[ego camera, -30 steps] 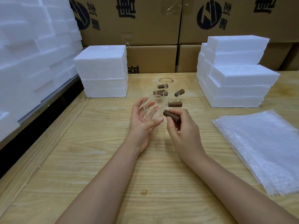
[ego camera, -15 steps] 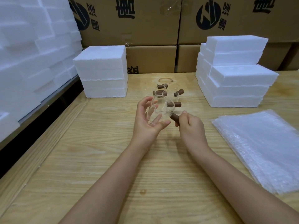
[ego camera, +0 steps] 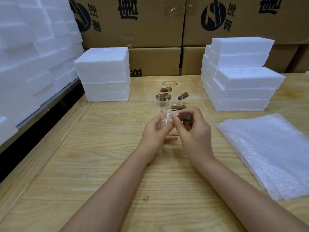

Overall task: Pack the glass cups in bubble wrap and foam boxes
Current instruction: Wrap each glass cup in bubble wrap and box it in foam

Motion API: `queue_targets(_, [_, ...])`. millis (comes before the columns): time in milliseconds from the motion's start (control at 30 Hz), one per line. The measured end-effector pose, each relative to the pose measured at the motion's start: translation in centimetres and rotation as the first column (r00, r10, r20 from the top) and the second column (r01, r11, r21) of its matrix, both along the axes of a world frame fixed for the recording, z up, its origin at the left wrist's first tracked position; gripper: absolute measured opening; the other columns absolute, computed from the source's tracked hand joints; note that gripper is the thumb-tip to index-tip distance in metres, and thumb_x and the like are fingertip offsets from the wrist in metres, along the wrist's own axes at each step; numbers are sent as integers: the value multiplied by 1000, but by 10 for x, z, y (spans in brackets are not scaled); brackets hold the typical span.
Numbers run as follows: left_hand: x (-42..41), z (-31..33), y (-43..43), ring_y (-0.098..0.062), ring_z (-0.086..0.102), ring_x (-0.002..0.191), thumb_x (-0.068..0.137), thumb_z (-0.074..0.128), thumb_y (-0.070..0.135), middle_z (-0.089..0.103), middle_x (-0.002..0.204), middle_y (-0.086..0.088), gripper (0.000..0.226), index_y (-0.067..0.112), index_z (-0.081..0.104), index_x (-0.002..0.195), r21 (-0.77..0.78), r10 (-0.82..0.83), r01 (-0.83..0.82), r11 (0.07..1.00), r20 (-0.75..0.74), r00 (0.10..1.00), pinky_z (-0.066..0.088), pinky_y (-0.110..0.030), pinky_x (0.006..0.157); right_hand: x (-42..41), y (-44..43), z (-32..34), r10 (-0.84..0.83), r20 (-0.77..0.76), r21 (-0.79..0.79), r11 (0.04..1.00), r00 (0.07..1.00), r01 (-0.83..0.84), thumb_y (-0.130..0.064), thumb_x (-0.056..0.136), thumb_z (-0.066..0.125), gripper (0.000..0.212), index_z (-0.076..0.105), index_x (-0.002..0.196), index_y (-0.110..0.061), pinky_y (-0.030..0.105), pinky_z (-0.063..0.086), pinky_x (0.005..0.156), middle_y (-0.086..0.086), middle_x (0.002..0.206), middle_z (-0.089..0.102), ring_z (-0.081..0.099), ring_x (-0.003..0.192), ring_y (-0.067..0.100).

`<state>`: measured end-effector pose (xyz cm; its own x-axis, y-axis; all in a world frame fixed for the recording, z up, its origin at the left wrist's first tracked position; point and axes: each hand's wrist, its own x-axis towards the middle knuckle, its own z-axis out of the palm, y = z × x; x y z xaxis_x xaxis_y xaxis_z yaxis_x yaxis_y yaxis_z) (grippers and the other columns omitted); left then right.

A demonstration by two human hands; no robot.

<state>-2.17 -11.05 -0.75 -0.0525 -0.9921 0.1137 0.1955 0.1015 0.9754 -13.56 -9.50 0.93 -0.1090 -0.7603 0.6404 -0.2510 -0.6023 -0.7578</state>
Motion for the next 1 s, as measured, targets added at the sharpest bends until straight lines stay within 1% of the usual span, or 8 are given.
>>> queue_targets(100, [6,1,-1,-21,66,67,93,57,27,69,92,-12,24,6,65,103,48,-109,110,993,-29,994,55,-27,58,4,2,1,17,-64,-27,999,998,-19,-14,84,66,23,54,89,-33,15,39,58,-1,68,52,43,59,3])
queue_targets(200, [9,4,-2,-25,67,68,80,57,37,65,96,-21,35,8,68,96,78,-159,162,984,-46,986,55,-33,59,3,2,6,6,-133,-55,998,991,-13,-15,83,64,15,67,97,-13,24,41,63,8,74,57,45,64,10])
queue_targets(367, [14,5,-3,-22,66,61,76,47,38,68,84,-13,44,5,60,103,106,-252,268,958,-139,958,53,-30,56,2,1,13,39,-204,-161,984,978,-73,-4,85,63,34,63,119,-6,22,43,68,10,76,54,53,72,21])
queue_targets(500, [17,5,-4,-30,61,90,77,53,29,66,106,-14,51,1,56,120,62,-243,261,963,-214,946,51,-42,80,-1,0,9,93,-232,-168,977,968,-134,-5,87,61,38,58,124,-12,28,46,74,10,78,56,53,78,27])
queue_targets(600, [18,5,-4,-22,62,94,79,59,20,67,102,-4,45,11,52,123,-1,-212,218,976,-221,952,54,-34,78,-3,1,1,97,-232,-153,979,968,-134,-7,86,63,29,66,114,-11,26,44,80,2,89,62,55,85,19])
queue_targets(700, [18,3,-3,-27,62,103,77,63,12,64,108,-10,53,20,49,127,-29,-151,149,988,-218,964,49,-42,87,-2,1,-4,82,-135,-106,990,987,-97,-18,84,68,19,60,98,-29,19,44,74,-15,85,61,58,81,7])
queue_targets(800, [16,2,-2,-29,59,103,69,72,8,58,110,-10,66,23,46,128,-49,-106,97,994,-209,972,48,-46,92,-3,-2,-6,76,-16,-31,997,997,-77,-22,84,65,21,52,92,-36,8,41,69,-16,75,61,57,73,-3])
queue_targets(1000, [14,3,-2,-13,60,97,68,70,10,57,110,-7,69,11,48,133,-57,-35,28,998,-128,991,49,-40,93,-9,-9,-11,110,167,96,987,980,-128,-22,88,61,10,57,90,-30,26,52,78,-15,82,68,66,82,10])
